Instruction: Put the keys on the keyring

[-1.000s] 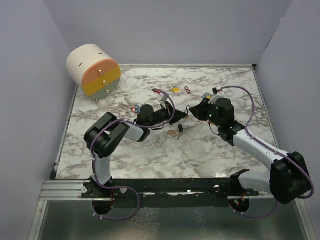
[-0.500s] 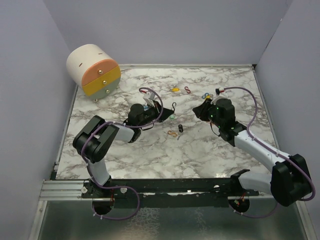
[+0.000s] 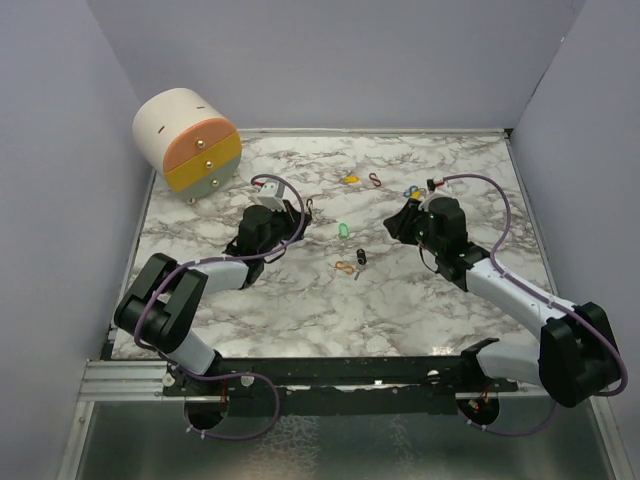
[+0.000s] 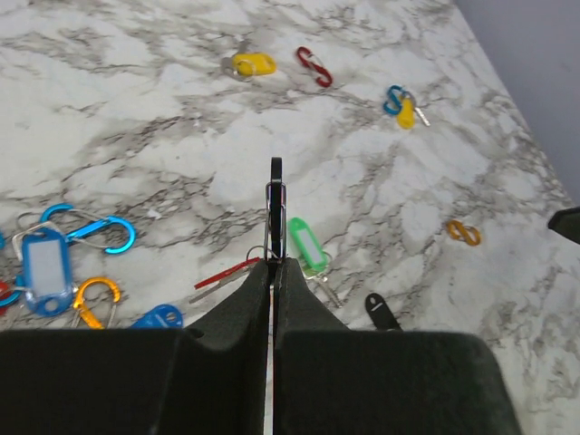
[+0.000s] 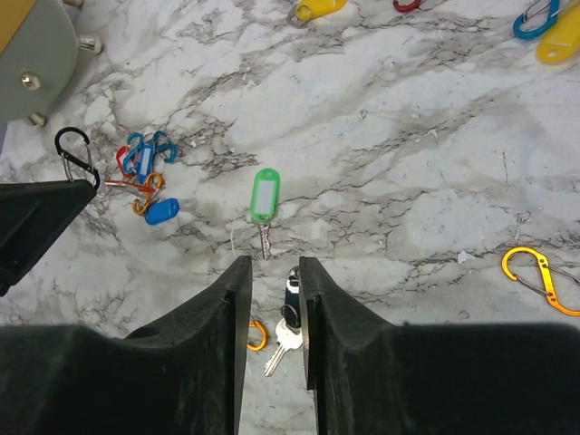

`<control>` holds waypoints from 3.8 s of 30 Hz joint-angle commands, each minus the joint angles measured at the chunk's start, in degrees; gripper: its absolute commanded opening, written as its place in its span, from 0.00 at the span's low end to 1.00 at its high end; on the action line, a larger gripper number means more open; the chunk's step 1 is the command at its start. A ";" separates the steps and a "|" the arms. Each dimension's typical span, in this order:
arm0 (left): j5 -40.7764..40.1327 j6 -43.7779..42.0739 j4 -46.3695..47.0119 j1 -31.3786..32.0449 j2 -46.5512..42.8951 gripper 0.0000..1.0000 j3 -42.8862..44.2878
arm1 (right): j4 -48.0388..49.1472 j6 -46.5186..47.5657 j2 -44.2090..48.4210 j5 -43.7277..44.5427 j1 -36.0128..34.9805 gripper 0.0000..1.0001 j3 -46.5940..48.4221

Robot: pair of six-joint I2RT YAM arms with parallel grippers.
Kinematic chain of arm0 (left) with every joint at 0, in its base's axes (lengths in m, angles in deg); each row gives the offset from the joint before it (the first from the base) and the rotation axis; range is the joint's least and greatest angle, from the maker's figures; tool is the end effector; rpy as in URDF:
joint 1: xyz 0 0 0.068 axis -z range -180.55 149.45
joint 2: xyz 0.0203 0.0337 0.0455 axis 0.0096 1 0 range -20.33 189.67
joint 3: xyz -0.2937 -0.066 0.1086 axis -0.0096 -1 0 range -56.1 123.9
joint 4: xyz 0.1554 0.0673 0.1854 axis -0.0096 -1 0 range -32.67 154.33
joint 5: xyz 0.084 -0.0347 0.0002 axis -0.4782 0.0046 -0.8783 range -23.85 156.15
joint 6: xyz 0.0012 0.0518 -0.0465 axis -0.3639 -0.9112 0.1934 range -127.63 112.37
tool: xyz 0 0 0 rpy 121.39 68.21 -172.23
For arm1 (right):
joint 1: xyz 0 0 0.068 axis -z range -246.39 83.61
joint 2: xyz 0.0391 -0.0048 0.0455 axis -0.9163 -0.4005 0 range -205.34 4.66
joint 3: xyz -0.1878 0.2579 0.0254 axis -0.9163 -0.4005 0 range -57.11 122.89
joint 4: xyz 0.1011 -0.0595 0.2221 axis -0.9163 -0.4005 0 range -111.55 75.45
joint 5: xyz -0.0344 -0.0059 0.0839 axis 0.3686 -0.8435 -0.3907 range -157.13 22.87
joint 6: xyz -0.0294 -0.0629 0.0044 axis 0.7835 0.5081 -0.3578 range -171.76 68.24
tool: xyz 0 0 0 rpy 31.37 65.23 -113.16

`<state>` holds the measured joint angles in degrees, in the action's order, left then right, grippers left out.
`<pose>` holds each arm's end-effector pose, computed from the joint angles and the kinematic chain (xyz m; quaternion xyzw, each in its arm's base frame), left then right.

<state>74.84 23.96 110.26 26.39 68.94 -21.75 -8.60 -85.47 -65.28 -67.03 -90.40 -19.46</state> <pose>0.2884 -0.1562 0.2487 0.0184 0.7596 -0.3668 0.5368 0.2373 0.1056 0.2749 0.0723 0.8465 0.2539 0.4623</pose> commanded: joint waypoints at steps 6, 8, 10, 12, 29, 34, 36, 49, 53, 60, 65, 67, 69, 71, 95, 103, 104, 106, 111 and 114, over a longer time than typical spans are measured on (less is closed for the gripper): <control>-8.95 -3.55 -9.56 -2.33 -1.27 0.27 0.00 | -1.47 2.15 -0.82 1.43 0.02 0.31 1.01; -10.88 -3.51 -10.61 -2.33 -1.97 0.39 -0.11 | -1.56 2.24 -0.77 1.60 0.02 0.32 1.06; -12.56 -3.46 -11.63 -2.41 -2.82 0.49 -0.32 | -1.47 2.25 -0.94 1.67 0.02 0.32 1.04; -13.26 -3.61 -12.56 -2.35 -3.90 0.52 -0.46 | -1.17 2.27 -1.28 1.53 0.02 0.32 1.05; -8.83 -10.21 -21.47 8.45 2.61 0.51 11.55 | -2.60 3.18 -8.35 -0.74 0.02 0.31 4.29; -8.03 -11.62 -24.81 11.90 7.00 0.50 16.28 | -4.59 3.39 -7.43 2.76 0.02 0.32 4.48; -8.62 -12.21 -26.98 13.19 7.81 0.50 17.95 | -5.90 3.35 -7.48 4.21 0.02 0.32 4.93; -15.64 -10.45 -33.80 22.77 4.29 0.50 15.17 | -9.11 2.69 -9.38 4.83 0.02 0.35 6.09; -17.02 -8.65 -33.19 24.89 0.22 0.51 11.16 | -9.46 2.75 -9.03 5.95 0.02 0.44 5.80; -19.21 -5.87 -31.04 28.65 -2.25 0.61 6.62 | -11.97 3.54 -12.06 7.81 0.62 0.45 7.35; -19.77 -3.96 -27.74 29.05 -0.76 0.62 4.45 | -11.47 3.61 -12.39 6.78 0.63 0.45 7.31; -20.69 -3.45 -26.29 29.04 -0.37 0.62 3.63 | -11.36 3.66 -12.17 6.83 0.63 0.45 7.22; -21.42 -3.39 -25.33 29.05 0.11 0.62 3.41 | -11.24 3.74 -11.84 6.76 0.63 0.45 7.06; -21.54 -3.62 -24.86 29.05 0.81 0.62 3.71 | -11.14 3.82 -11.66 6.58 0.63 0.45 6.96; -17.67 -5.44 -22.89 25.89 10.73 0.63 9.80 | -11.84 3.83 -13.90 8.00 1.46 0.45 7.36; -16.01 -5.73 -22.41 23.73 11.84 0.63 10.29 | -11.69 4.07 -14.28 7.77 1.52 0.45 7.64; -15.91 -5.84 -22.34 23.63 11.77 0.63 10.32 | -11.67 4.08 -14.35 7.81 1.51 0.45 7.74; -15.62 -6.14 -22.29 23.22 11.90 0.63 10.56 | -11.67 4.09 -14.56 7.73 1.52 0.45 7.83; -14.85 -6.17 -22.29 22.80 12.33 0.63 10.94 | -11.74 4.10 -14.62 7.59 1.51 0.45 8.05; -16.20 -5.68 -22.29 22.76 11.86 0.62 10.27 | -11.68 4.10 -14.15 7.57 1.52 0.45 7.92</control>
<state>58.25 18.37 87.93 49.36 80.33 -11.72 -20.68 -81.89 -79.35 -60.54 -89.16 -13.16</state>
